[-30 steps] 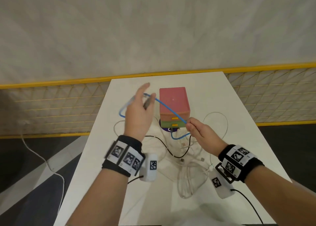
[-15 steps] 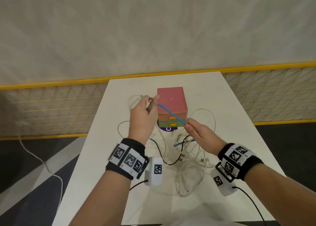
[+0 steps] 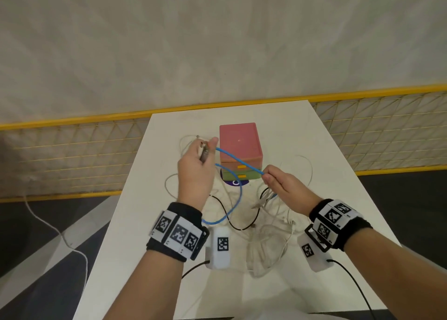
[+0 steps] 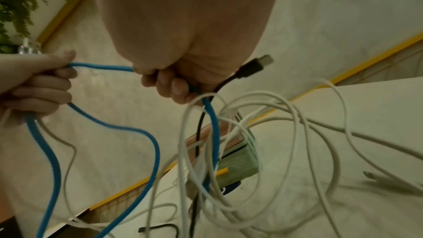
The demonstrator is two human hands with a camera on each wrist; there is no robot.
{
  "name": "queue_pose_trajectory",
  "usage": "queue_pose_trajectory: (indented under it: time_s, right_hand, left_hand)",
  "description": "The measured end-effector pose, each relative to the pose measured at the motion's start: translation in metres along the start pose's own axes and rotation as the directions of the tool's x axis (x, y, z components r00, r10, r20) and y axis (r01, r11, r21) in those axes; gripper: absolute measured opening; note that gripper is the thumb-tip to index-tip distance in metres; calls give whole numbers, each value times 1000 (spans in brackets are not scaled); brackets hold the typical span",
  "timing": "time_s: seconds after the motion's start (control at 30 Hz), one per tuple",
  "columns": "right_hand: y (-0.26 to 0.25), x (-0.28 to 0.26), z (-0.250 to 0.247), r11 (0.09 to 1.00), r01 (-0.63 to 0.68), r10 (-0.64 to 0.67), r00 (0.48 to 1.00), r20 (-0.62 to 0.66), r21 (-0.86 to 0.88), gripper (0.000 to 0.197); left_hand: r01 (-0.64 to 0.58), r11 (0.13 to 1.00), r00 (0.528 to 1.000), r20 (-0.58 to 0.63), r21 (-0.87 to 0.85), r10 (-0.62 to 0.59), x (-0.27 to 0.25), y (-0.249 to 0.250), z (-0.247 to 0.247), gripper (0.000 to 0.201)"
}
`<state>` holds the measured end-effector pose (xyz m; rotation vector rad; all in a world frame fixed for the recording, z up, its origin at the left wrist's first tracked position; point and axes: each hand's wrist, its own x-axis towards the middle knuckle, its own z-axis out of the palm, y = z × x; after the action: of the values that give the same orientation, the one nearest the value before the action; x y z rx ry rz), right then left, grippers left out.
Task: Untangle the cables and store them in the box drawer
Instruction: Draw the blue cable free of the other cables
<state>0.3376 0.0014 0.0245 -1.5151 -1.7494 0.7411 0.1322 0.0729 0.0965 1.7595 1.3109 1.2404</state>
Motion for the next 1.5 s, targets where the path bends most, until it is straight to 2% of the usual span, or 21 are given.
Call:
queue_pose_trajectory:
  time_s: [0.03, 0.07, 0.1, 0.17, 0.2, 0.23, 0.37, 0.53, 0.67, 0.7, 0.77, 0.83, 0.93, 1.07, 1.23, 1.3, 1.37, 1.43, 1.5]
  right_hand:
    - [1, 0, -1, 1000, -8, 8, 1000, -8, 2, 21]
    - [0, 1, -1, 1000, -10, 10, 1000, -12, -1, 21]
    - [-2, 1, 0, 1000, -8, 8, 1000, -13, 0, 21]
    - [-8, 4, 3, 1000, 14, -13, 1000, -20, 22, 21]
    - [-11, 5, 4, 999, 35, -34, 999, -22, 30, 19]
    - [-13, 5, 6, 998, 58, -57, 998, -21, 26, 19]
    - [-5, 4, 9, 999, 51, -51, 998, 21, 14, 17]
    - [7, 9, 9, 998, -13, 17, 997, 72, -59, 21]
    - [27, 7, 3, 938, -67, 117, 985, 128, -340, 23]
    - [31, 5, 2, 926, -90, 145, 981, 125, -366, 25]
    - [36, 3, -1, 920, -91, 136, 986, 92, -381, 24]
    - [33, 5, -2, 918, -38, 55, 998, 34, -394, 21]
    - [24, 11, -2, 954, 30, -41, 999, -29, -299, 17]
    - [7, 16, -2, 992, -60, 51, 996, -78, -107, 6]
    - [-3, 28, -4, 986, -134, 148, 976, -159, 100, 15]
    - [-2, 29, -5, 988, -138, 149, 966, -211, 66, 18]
    - [-2, 29, -7, 987, -115, 83, 963, -257, -113, 19]
    - [-10, 29, -7, 982, -86, 53, 980, -192, -167, 23]
    - [-24, 32, -4, 998, -62, 62, 997, -52, -3, 23]
  left_hand:
    - [-2, 1000, 1000, -14, -5, 2, 2, -1, -1, 23]
    - [-7, 1000, 999, 31, -26, 8, 3, -2, -1, 16]
    - [-9, 999, 991, 134, -36, 14, 0, -2, 2, 14]
    - [-51, 996, 923, 385, 72, 20, -11, -3, 10, 24]
    - [-106, 984, 886, 463, 145, 27, -16, -5, 14, 26]
    - [-162, 968, 871, 489, 189, 51, -20, -7, 17, 28]
    - [-188, 968, 919, 377, 166, 114, -17, -11, 16, 23]
    - [-130, 984, 962, 256, 126, 94, -19, -11, 12, 23]
    - [-38, 999, 994, 102, -26, 40, -13, 0, 4, 25]
    - [-34, 998, 995, 93, -44, 38, -9, 4, 0, 25]
    - [-37, 999, 990, 135, -31, 41, -3, 6, -3, 19]
    - [-54, 999, 983, 174, 2, 52, -2, 4, -2, 21]
    - [-46, 999, 980, 194, 20, 42, -5, -4, 1, 25]
    - [-21, 1000, 975, 223, 8, 19, -6, -8, -3, 29]
    - [-10, 997, 953, 302, -74, 32, -7, -4, -14, 24]
    - [2, 997, 949, 315, -80, 23, -7, -4, -18, 22]
    - [17, 997, 949, 314, -80, 9, -6, -6, -22, 22]
    - [33, 996, 953, 303, -81, -7, -6, -8, -25, 23]
    - [47, 996, 955, 296, -82, -21, -6, -11, -28, 24]
